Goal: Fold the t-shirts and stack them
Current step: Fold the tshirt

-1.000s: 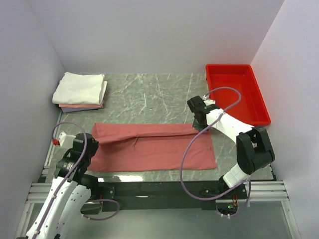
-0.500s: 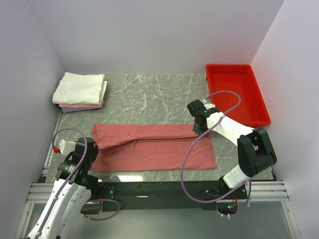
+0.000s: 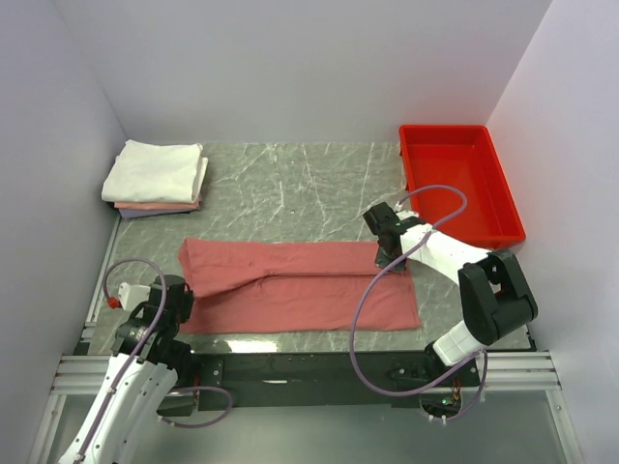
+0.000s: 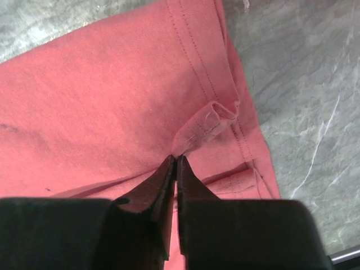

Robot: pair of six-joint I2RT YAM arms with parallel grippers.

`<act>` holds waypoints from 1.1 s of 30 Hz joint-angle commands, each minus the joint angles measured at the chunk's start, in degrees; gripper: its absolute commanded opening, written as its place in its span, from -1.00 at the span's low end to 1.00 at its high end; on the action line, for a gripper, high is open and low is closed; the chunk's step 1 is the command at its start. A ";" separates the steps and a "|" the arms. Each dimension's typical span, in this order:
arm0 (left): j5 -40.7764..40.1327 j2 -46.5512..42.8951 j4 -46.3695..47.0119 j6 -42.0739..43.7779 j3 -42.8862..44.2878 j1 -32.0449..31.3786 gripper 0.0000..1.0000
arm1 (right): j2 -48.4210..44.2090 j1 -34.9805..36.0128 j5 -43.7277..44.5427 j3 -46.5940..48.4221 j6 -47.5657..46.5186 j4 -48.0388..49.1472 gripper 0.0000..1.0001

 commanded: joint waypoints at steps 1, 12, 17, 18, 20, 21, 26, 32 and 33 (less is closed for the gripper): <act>0.89 -0.35 -0.05 -2.79 -0.34 -0.33 -0.99 | -1.21 0.30 3.13 1.17 1.18 -0.48 -0.75; -4.55 1.06 -4.36 -4.21 5.19 -0.33 0.96 | -8.76 0.30 3.83 3.45 0.91 -5.57 0.17; -7.46 2.01 -0.95 0.80 8.71 -0.33 0.99 | -15.61 0.21 -4.84 4.59 -6.08 -0.43 0.65; -7.20 2.54 0.98 4.98 9.50 -0.33 0.99 | -16.32 0.30 -8.61 4.42 -8.03 2.05 0.67; -5.80 5.17 7.48 8.09 10.38 -0.24 0.99 | -16.94 0.65 -23.79 4.24 -14.16 10.54 0.69; -4.75 6.23 10.11 11.41 11.25 -0.24 0.99 | -16.60 1.00 -28.99 4.50 -15.16 13.21 0.70; 2.99 17.82 22.61 20.04 14.42 -0.24 0.99 | -7.14 8.55 -50.11 12.57 -21.92 25.97 0.70; 6.66 33.72 28.31 27.85 18.64 2.92 0.99 | 11.74 16.91 -51.09 27.95 -29.23 26.69 0.63; 8.26 35.23 29.64 28.83 19.08 3.71 0.99 | 14.14 17.26 -52.49 30.23 -29.58 25.98 0.60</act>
